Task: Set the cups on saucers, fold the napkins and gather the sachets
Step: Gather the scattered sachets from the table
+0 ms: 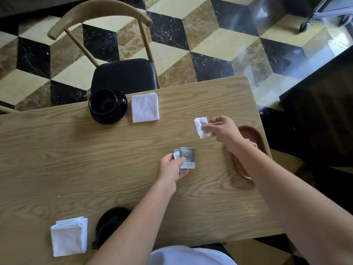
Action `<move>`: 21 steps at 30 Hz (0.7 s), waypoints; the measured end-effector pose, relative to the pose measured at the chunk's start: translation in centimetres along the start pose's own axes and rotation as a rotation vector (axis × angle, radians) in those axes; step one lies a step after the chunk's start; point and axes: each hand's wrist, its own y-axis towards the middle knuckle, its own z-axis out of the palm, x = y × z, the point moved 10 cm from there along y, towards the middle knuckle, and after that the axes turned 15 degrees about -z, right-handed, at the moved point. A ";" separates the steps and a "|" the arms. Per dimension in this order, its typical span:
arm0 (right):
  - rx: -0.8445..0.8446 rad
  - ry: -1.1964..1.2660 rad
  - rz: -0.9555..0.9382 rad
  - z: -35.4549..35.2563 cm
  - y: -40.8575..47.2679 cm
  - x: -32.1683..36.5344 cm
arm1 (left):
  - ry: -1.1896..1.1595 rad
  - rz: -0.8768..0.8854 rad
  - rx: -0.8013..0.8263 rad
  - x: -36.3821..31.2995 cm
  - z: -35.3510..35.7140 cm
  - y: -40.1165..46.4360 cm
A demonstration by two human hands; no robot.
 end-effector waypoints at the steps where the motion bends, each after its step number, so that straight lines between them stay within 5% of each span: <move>1: 0.004 0.062 0.032 -0.2 -1.8 -0.3 | 0.003 0.014 0.003 -0.3 0.9 -0.1; 10: -0.014 0.335 0.071 -4.3 -11.4 -5.0 | 0.215 0.017 0.190 1.7 10.6 -2.0; 21: -0.127 0.129 0.108 -13.7 -11.3 -10.6 | 0.389 -0.040 0.144 5.3 19.1 -1.7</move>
